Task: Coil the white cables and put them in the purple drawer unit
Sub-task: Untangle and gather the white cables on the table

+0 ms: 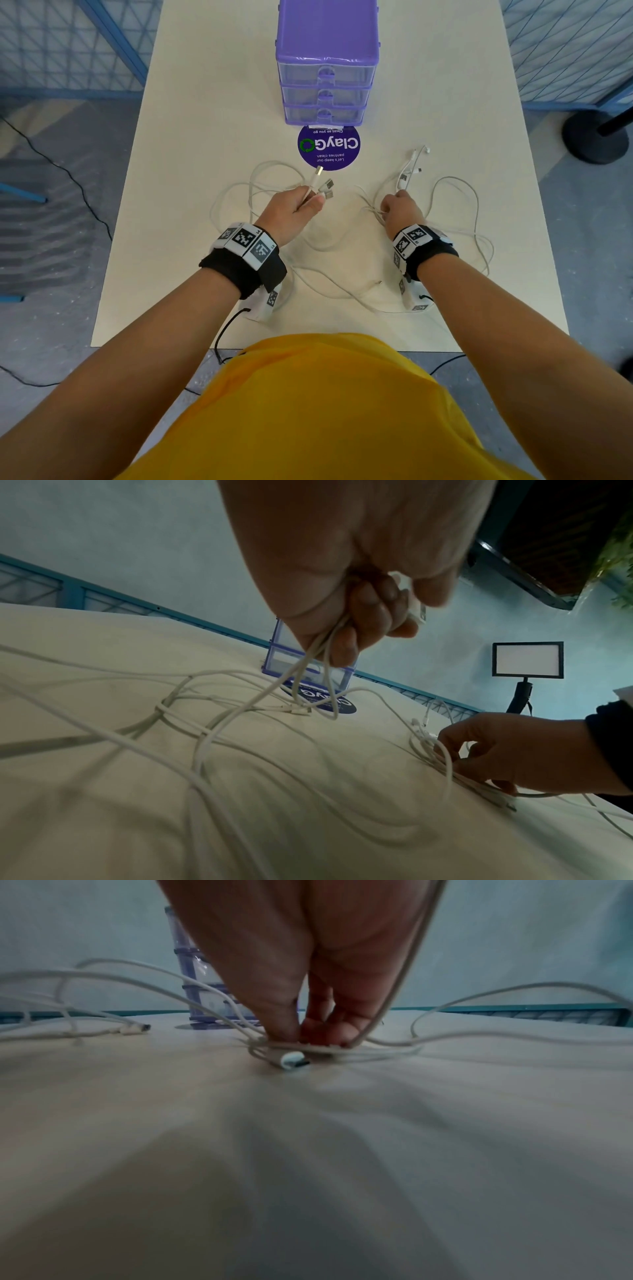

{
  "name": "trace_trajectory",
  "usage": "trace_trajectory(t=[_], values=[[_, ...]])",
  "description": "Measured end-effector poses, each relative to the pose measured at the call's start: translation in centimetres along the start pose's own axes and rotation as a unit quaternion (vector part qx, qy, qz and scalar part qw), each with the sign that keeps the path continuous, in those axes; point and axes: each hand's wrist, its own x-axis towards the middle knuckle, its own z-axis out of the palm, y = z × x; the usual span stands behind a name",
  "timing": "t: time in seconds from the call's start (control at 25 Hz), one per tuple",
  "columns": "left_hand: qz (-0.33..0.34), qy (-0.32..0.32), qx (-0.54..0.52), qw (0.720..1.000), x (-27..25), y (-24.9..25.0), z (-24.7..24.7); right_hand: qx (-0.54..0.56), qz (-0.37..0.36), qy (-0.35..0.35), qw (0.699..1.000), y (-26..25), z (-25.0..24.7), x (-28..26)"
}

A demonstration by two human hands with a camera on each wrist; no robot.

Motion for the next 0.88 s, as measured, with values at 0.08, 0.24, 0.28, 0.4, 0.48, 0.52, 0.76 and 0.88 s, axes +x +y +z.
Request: trace_trajectory(t=[0.08, 0.24, 0.28, 0.4, 0.48, 0.52, 0.76, 0.88], values=[[-0.021, -0.005, -0.007, 1.0, -0.1, 0.1, 0.0, 0.002, -0.004, 0.0, 1.0, 0.2, -0.1, -0.2], [-0.008, 0.02, 0.007, 1.0, 0.4, 0.7, 0.0, 0.023, -0.043, 0.056, 0.997, -0.8, -0.6, -1.2], [-0.001, 0.037, -0.002, 0.999, 0.5, 1.0, 0.1, 0.038, -0.061, 0.071, 0.995, -1.4, -0.8, -1.6], [0.034, 0.089, -0.06, 0.994, 0.8, 2.3, 0.4, 0.067, -0.143, 0.117, 0.98, -3.3, -0.8, -3.2], [0.062, 0.09, -0.063, 0.992, 0.8, 3.0, 0.5, 0.081, -0.213, 0.142, 0.963, -4.4, -0.6, -4.5], [0.065, 0.074, -0.044, 0.994, 0.9, 3.1, 0.6, 0.092, -0.24, 0.147, 0.955, -4.9, -0.6, -4.9], [0.044, 0.017, 0.055, 0.997, 0.5, 3.0, 1.1, 0.224, -0.207, 0.119, 0.945, -6.6, -1.7, -5.5], [0.065, 0.031, 0.047, 0.996, 0.0, 3.0, 1.0, 0.277, -0.157, 0.114, 0.941, -7.1, -2.4, -6.0]])
